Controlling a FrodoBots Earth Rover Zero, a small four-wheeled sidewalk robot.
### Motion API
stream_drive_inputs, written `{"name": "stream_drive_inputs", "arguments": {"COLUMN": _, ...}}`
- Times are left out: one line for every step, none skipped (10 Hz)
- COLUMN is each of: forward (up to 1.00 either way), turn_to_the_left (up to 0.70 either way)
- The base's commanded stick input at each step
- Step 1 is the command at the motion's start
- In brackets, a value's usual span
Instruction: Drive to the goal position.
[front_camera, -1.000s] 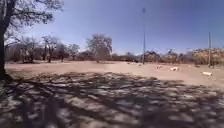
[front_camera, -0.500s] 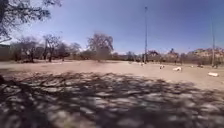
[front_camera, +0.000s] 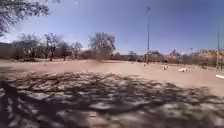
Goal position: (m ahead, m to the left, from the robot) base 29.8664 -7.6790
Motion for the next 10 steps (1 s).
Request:
{"name": "stream_drive_inputs", "arguments": {"forward": 1.0, "turn_to_the_left": 0.0}}
{"name": "stream_drive_inputs", "arguments": {"forward": 1.0, "turn_to_the_left": 0.0}}
{"name": "stream_drive_inputs", "arguments": {"forward": 1.0, "turn_to_the_left": 0.0}}
{"name": "stream_drive_inputs", "arguments": {"forward": 1.0, "turn_to_the_left": 0.0}}
{"name": "stream_drive_inputs", "arguments": {"forward": 1.0, "turn_to_the_left": 0.0}}
{"name": "stream_drive_inputs", "arguments": {"forward": 1.0, "turn_to_the_left": 0.0}}
{"name": "stream_drive_inputs", "arguments": {"forward": 1.0, "turn_to_the_left": 0.0}}
{"name": "stream_drive_inputs", "arguments": {"forward": 1.0, "turn_to_the_left": 0.0}}
{"name": "stream_drive_inputs", "arguments": {"forward": 1.0, "turn_to_the_left": 0.0}}
{"name": "stream_drive_inputs", "arguments": {"forward": 1.0, "turn_to_the_left": 0.0}}
